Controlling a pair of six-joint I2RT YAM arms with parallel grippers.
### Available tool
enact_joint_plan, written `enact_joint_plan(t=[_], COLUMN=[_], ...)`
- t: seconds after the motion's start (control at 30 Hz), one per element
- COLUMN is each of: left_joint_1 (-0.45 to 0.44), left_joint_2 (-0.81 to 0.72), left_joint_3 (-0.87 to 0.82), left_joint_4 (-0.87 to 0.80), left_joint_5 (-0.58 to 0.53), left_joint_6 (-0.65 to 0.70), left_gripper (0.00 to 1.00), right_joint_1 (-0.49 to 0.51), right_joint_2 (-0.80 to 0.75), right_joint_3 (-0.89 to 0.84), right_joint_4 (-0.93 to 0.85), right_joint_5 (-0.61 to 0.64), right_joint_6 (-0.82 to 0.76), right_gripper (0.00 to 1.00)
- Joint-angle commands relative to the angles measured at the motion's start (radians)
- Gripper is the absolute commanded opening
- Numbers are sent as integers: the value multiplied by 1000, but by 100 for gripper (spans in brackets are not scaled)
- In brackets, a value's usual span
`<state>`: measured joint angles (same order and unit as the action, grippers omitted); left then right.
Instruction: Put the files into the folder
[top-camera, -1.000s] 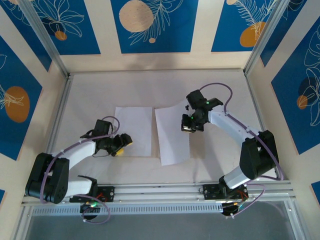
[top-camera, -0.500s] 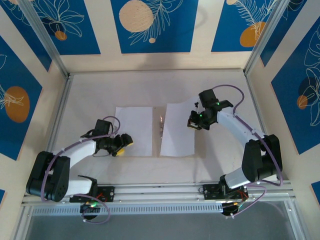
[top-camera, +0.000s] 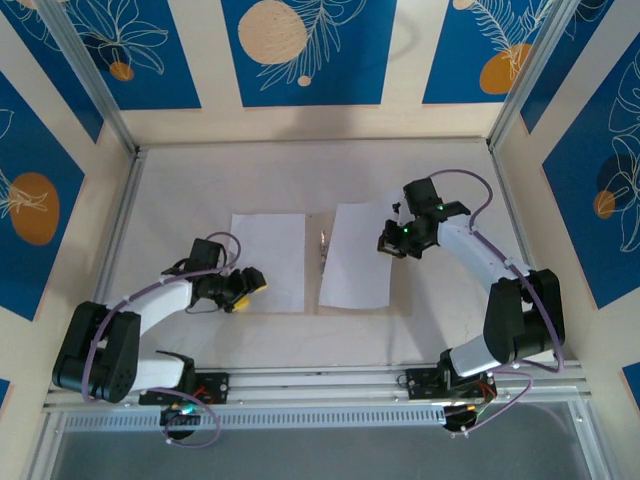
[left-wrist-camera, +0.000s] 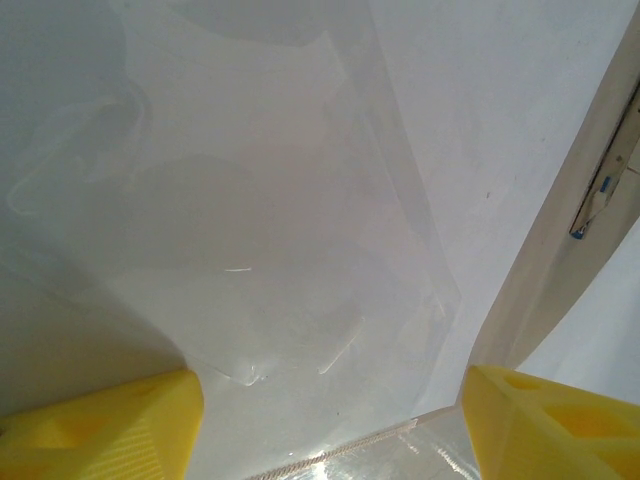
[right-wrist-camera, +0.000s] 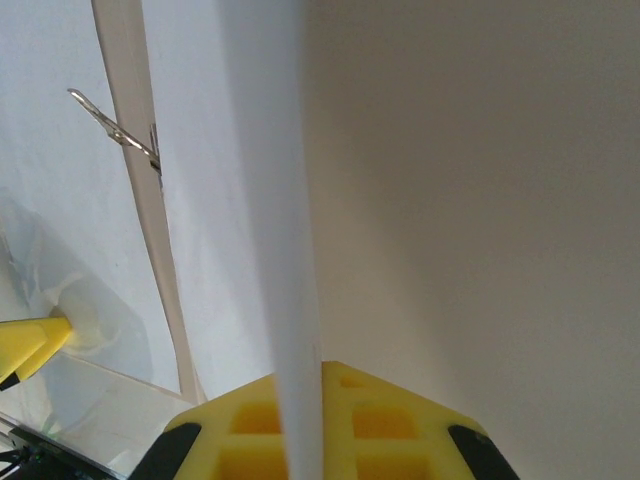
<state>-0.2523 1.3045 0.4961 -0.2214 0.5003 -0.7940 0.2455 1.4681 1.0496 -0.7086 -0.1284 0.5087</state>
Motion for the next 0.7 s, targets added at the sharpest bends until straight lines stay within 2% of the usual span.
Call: enact_joint_plan(t=[0.0, 0.67], left_joint_1=[6, 7], left_joint_2=[25, 32], left_joint_3=[-16, -11], left_joint_4=[-79, -87], left_joint_5=[-11, -8], left_joint_6=[27, 39], left_gripper=[72, 71], right_joint_1=[-13, -23], right_joint_2=[-24, -26], right_joint_3=[-29, -97], right_joint_4=[-9, 65], right_joint_5=[-28, -69], right_joint_6=[-35, -101], right_gripper=[0, 0])
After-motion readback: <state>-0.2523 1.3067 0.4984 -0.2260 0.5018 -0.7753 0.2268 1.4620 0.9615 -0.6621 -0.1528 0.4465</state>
